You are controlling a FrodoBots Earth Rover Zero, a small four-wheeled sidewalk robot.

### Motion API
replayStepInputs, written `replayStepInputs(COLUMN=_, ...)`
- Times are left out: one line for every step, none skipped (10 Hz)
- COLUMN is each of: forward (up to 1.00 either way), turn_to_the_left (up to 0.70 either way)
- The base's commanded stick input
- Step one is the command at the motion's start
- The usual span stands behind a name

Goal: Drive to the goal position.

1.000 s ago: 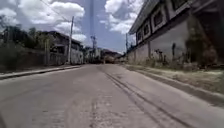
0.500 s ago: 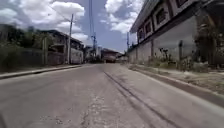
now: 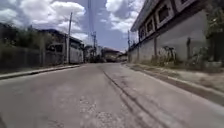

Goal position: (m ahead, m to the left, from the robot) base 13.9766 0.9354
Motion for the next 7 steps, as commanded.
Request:
replayStepInputs(forward=1.0, turn_to_the_left=0.0)
replayStepInputs(forward=1.0, turn_to_the_left=0.0)
replayStepInputs(forward=1.0, turn_to_the_left=0.0)
replayStepInputs(forward=1.0, turn_to_the_left=0.0)
replayStepInputs(forward=1.0, turn_to_the_left=0.0)
replayStepInputs(forward=1.0, turn_to_the_left=0.0)
replayStepInputs(forward=1.0, turn_to_the_left=0.0)
